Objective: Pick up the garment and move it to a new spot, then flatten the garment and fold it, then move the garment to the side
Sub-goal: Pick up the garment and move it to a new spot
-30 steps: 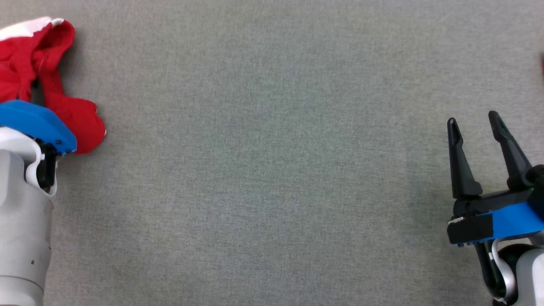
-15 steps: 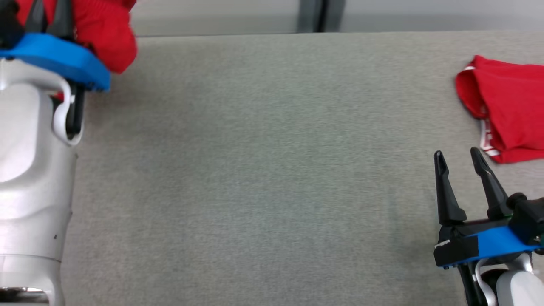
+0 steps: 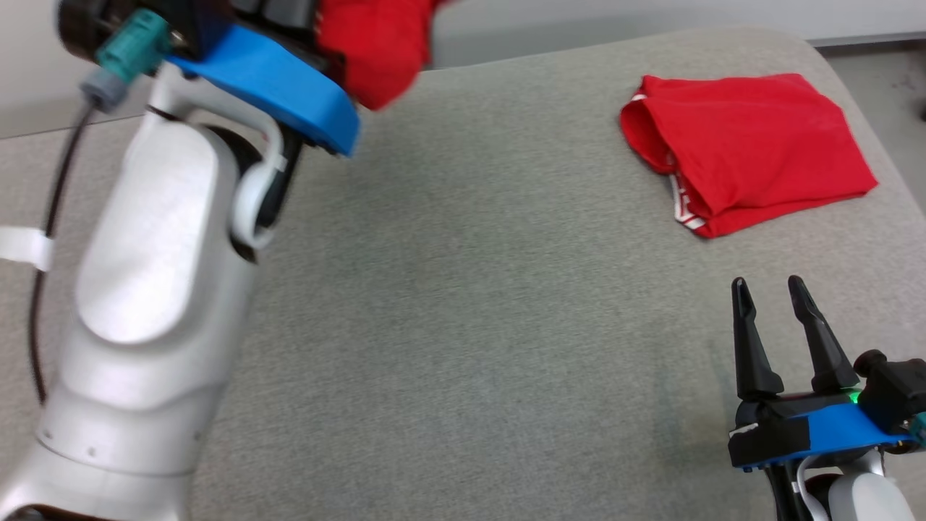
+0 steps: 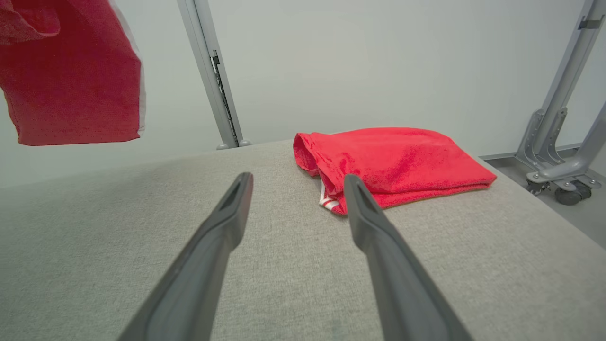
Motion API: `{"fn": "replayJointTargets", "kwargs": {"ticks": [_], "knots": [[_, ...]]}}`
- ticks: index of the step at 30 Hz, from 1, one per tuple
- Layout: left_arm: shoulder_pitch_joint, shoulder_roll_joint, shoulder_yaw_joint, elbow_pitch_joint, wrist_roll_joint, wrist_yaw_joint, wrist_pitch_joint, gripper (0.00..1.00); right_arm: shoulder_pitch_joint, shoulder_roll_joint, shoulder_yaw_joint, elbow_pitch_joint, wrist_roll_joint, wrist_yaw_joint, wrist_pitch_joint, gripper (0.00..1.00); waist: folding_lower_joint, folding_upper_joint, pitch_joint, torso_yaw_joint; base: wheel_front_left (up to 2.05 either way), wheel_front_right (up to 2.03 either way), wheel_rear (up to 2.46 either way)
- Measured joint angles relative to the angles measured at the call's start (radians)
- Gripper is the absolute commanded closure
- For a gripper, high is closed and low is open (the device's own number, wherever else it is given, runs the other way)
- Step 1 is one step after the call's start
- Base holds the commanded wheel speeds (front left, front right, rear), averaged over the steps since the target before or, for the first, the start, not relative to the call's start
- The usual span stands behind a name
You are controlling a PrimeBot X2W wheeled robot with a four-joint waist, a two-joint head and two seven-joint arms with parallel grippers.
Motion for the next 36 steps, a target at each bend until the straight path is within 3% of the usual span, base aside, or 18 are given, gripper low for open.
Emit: {"fn": "replayJointTargets", "kwargs": {"ticks": [7,19,20,21,27,32,36], "knots": [[0.178,-0.052,-0.07,0.004,-0.015,0.024,0.004,1.0,-0.012,0.0,0.016,0.032,0.01,0.0,-0.025,0.0,0.0,0.0,0.001,-0.05,0.0,0.0,0.0],[0.414,-0.111,-0.233,0.156,-0.016,0.015,-0.058,1.0,-0.016,0.001,0.022,0.053,0.007,0.0,-0.031,0.0,0.0001,0.0,0.002,-0.042,0.0,0.0,0.0],[0.42,-0.115,-0.249,0.165,-0.016,0.015,-0.064,0.35,-0.018,0.0,0.023,0.055,0.006,0.0,-0.029,0.0,0.0001,0.0,-0.001,-0.039,0.0,0.0,0.0],[0.423,-0.121,-0.262,0.174,-0.016,0.014,-0.073,0.0,-0.019,0.0,0.024,0.057,0.006,0.0,-0.028,0.0,0.0001,0.0,-0.005,-0.035,0.0,0.0,0.0],[0.424,-0.133,-0.293,0.175,-0.014,0.026,-0.159,0.0,-0.014,0.001,0.026,0.062,0.005,0.0,-0.023,0.0,0.0001,-0.0001,-0.045,-0.013,0.0,0.0,0.0],[0.42,-0.129,-0.27,0.119,-0.016,0.064,-0.204,0.0,-0.001,0.001,0.021,0.061,0.005,0.0,-0.017,0.0,0.0001,0.0,-0.078,0.021,0.0,0.0,0.0],[0.442,-0.09,-0.21,0.071,-0.025,0.108,-0.225,0.0,0.009,0.001,0.02,0.057,0.005,0.0,-0.014,0.0,0.0001,0.0,-0.104,0.051,0.0,0.0,0.0]]}}
